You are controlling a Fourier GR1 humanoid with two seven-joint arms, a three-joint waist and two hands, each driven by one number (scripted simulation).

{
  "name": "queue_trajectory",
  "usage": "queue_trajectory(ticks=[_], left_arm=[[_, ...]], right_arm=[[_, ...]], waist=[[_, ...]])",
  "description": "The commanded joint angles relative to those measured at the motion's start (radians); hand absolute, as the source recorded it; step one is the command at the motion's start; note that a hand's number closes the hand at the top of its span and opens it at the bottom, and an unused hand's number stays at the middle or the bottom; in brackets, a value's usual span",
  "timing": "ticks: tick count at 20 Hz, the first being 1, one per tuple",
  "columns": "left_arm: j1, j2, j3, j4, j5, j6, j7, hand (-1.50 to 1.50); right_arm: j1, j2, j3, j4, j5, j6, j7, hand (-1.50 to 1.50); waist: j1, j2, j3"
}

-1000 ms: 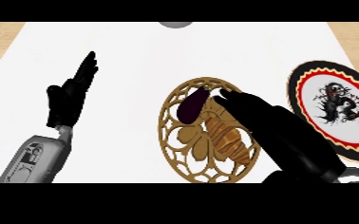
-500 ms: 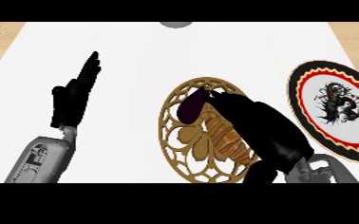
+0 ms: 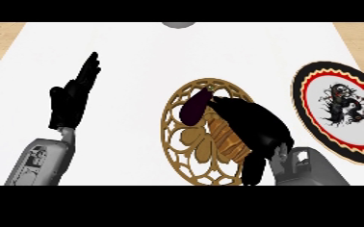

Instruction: Pick the croissant from the placemat and place it in the plate

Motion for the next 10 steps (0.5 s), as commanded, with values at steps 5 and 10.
queue_trajectory(ticks=[5,10], left_arm=[[-0.008,0.031,0.077,-0.045,0.008,-0.086,0.05,0.0],[-0.014,-0.037,0.068,-0.026,-0.051,-0.049,0.055,0.0]], right_arm=[[0.049,0.044,-0.02,0.057,0.107,0.032,-0.059,-1.5],[0.018,0.096,-0.038,0.231,0.192,-0.004,-0.187,-1.5]], waist=[[0.0,-0.002,0.0],[0.001,0.0,0.0]])
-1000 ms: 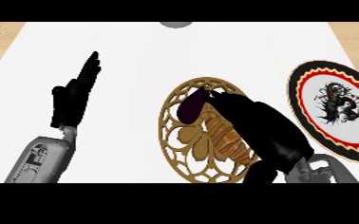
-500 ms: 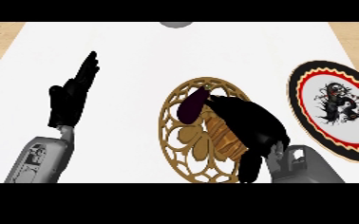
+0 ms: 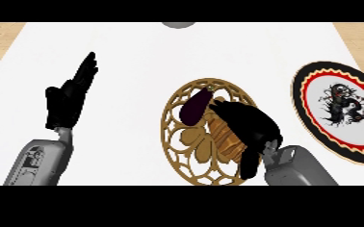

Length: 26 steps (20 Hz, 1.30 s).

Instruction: Pick the croissant from the placemat and place it in the plate

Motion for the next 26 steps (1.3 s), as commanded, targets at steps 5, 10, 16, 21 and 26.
queue_trajectory(ticks=[5,10,16,21,26], left_arm=[[-0.012,-0.053,0.011,0.027,-0.033,-0.02,-0.001,0.0],[0.04,-0.047,0.03,-0.026,-0.063,-0.031,0.001,0.0],[-0.016,-0.065,0.058,0.004,-0.071,-0.041,0.005,0.0],[0.022,-0.037,0.105,0.015,-0.056,-0.006,-0.002,0.0],[0.056,-0.033,0.128,0.01,-0.049,0.007,-0.016,0.0]], right_arm=[[0.044,0.027,0.007,0.078,0.142,-0.102,-0.164,1.5],[0.048,0.007,-0.075,0.054,0.185,-0.105,-0.212,1.5],[0.018,0.06,-0.105,0.129,0.242,-0.186,-0.303,1.5],[0.188,-0.299,-0.452,0.141,0.148,-0.268,-0.404,1.5],[0.238,-0.479,-0.752,0.267,0.049,-0.383,-0.556,1.5]], waist=[[-0.002,0.0,0.0],[-0.002,-0.001,0.0],[-0.002,0.0,0.0],[-0.117,-0.007,0.006],[-0.144,-0.011,0.01]])
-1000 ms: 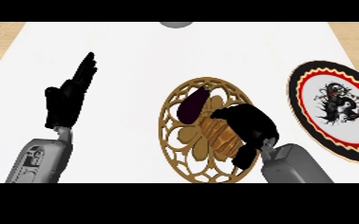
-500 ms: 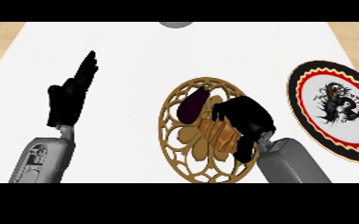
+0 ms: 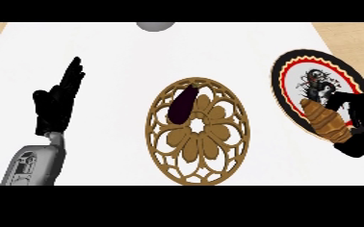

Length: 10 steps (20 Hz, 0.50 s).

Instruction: Pick the croissant from the placemat and place it in the plate

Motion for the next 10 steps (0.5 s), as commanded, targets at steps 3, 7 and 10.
queue_trajectory(ticks=[3,7,10], left_arm=[[0.057,-0.007,0.005,-0.014,-0.002,0.014,-0.017,0.0],[0.024,0.012,0.0,-0.032,0.022,-0.036,-0.009,0.0],[0.03,-0.008,-0.041,-0.049,-0.003,-0.037,-0.007,0.0]], right_arm=[[0.065,-0.198,-0.37,0.104,-0.17,-0.156,-0.287,1.5],[0.093,-0.255,-0.544,0.246,-0.308,-0.179,-0.553,1.5],[0.101,-0.296,-0.624,0.33,-0.402,-0.126,-0.748,1.5]], waist=[[-0.012,-0.011,0.002],[0.039,0.001,0.0],[0.076,0.003,-0.003]])
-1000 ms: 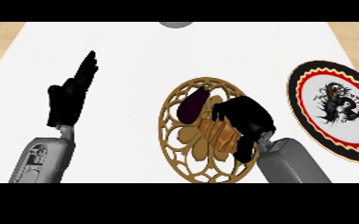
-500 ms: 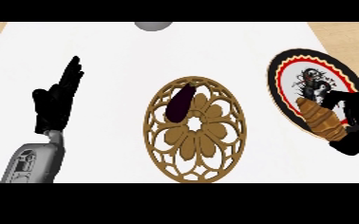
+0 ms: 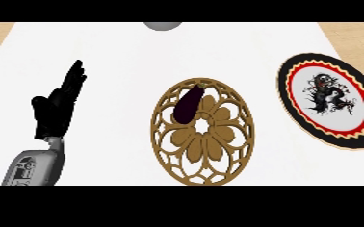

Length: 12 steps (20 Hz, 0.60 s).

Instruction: Pick the croissant from the placemat and place it in the plate

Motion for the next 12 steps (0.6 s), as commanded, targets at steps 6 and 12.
queue_trajectory(ticks=[6,12], left_arm=[[-0.045,-0.012,-0.025,0.039,-0.014,-0.036,-0.026,0.0],[-0.059,-0.04,-0.042,0.007,-0.029,-0.026,0.018,0.0]], right_arm=[[-0.044,-0.128,-0.122,0.338,-0.147,0.158,-0.382,1.5],[-0.184,-0.034,0.034,0.262,-0.091,0.16,-0.201,1.5]], waist=[[0.08,0.012,-0.006],[0.086,0.01,-0.008]])
